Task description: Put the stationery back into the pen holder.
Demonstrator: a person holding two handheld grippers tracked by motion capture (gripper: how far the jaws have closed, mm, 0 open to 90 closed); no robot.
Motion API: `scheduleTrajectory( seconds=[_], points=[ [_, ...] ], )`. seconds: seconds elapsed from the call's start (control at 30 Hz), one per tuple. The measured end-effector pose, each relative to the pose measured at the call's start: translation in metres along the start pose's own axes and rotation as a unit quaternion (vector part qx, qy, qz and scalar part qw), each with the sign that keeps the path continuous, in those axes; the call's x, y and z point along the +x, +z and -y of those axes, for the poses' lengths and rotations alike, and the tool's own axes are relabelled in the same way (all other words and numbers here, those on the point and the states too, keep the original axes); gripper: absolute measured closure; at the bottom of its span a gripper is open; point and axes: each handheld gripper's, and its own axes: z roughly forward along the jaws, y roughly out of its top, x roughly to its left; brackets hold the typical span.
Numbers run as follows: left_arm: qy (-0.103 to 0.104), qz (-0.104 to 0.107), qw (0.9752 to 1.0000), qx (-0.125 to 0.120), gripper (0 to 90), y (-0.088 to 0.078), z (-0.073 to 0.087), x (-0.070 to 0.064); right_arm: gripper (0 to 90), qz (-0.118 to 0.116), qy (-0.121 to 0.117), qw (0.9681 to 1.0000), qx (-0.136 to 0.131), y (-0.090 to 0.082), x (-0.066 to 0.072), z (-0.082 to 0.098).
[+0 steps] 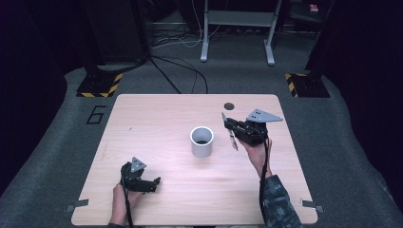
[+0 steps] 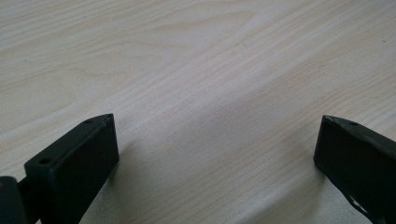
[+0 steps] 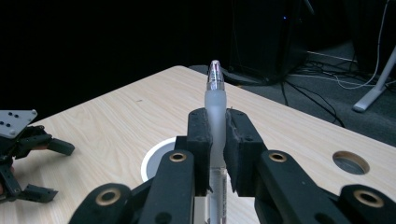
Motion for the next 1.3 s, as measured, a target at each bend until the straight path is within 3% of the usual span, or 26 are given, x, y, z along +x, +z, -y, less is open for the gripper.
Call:
scheduleTrajectory(
  seconds=[1.3],
  points=[
    [-0.001, -0.004, 1.0000, -0.007, 0.0, 0.001, 0.001, 0.000, 80.7, -0.029, -0.022, 0.9983, -0.045, 0.057, 0.015, -0.044]
  ],
)
